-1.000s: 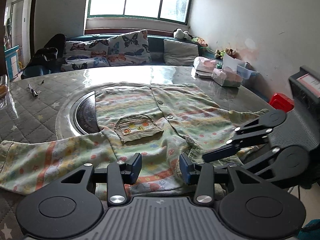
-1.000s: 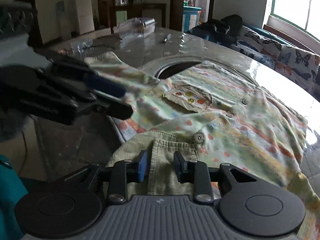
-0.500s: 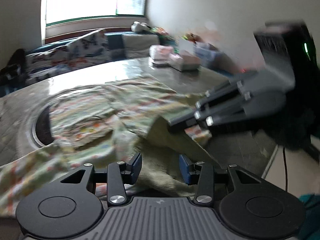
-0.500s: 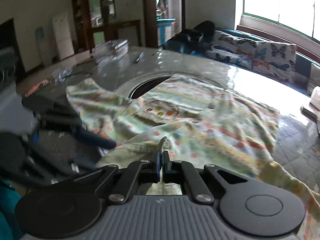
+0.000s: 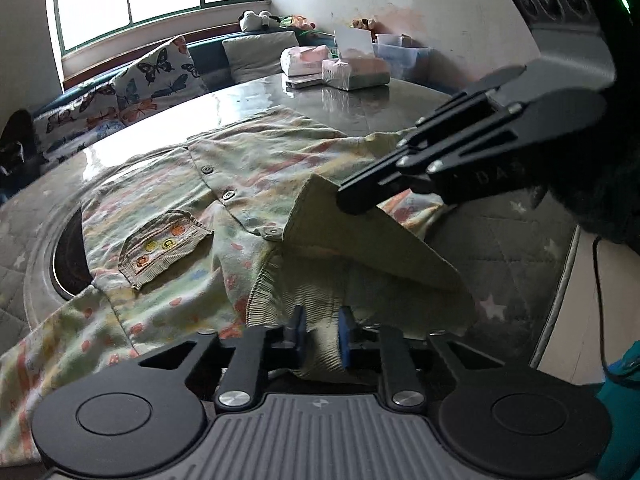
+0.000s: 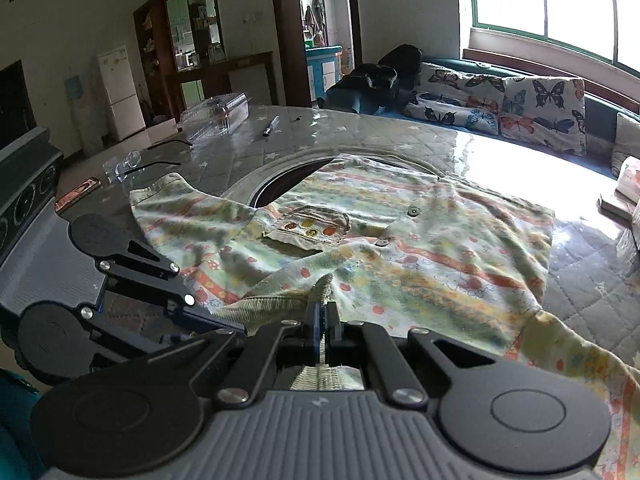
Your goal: Fold clothes
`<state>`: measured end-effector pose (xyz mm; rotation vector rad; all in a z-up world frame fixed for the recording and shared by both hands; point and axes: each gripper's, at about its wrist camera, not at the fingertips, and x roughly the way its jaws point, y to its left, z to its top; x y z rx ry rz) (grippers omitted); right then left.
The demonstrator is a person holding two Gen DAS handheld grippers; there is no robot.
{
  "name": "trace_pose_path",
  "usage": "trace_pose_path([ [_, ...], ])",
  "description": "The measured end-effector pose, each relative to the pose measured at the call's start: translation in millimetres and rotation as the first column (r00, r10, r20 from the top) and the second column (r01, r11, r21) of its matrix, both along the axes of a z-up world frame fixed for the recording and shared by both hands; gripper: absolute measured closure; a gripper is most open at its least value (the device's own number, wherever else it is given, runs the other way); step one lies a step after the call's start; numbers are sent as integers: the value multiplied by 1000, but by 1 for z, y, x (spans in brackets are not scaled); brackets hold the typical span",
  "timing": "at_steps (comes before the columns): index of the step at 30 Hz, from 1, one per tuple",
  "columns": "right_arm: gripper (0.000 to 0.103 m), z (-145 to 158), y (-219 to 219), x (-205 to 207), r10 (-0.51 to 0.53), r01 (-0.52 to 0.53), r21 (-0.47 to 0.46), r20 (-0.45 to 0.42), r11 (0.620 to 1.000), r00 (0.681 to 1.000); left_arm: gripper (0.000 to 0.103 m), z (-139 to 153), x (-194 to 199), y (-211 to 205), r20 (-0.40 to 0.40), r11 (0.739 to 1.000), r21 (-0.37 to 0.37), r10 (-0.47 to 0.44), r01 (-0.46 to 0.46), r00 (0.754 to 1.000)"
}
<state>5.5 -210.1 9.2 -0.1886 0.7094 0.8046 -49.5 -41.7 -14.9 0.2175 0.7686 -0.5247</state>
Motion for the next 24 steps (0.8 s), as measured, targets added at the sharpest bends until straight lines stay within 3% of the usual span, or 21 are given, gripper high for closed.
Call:
trace_pose_path([
  [3, 101, 0, -1, 0, -7, 7, 4, 1, 1000, 1000, 94, 6, 5, 13, -41, 991, -128, 20, -25, 999],
  [6, 101, 1, -5, 1, -22, 22, 12, -2, 1000, 1000, 95, 14, 12, 31, -90, 950, -306, 39, -65, 995],
  [9, 101, 4, -10, 1, -37, 37, 30, -5, 999, 999, 95, 14, 15, 38, -112, 926, -369, 35, -75, 993],
  [14, 102, 11, -10, -3, -32, 31, 44, 5, 999, 999, 95, -7, 22, 32, -172, 941, -331, 10, -68, 985],
  [24, 102, 13, 15, -15, 68, -68, 11, 19, 998, 998, 92, -14, 20, 32, -160, 949, -314, -19, -32, 987],
])
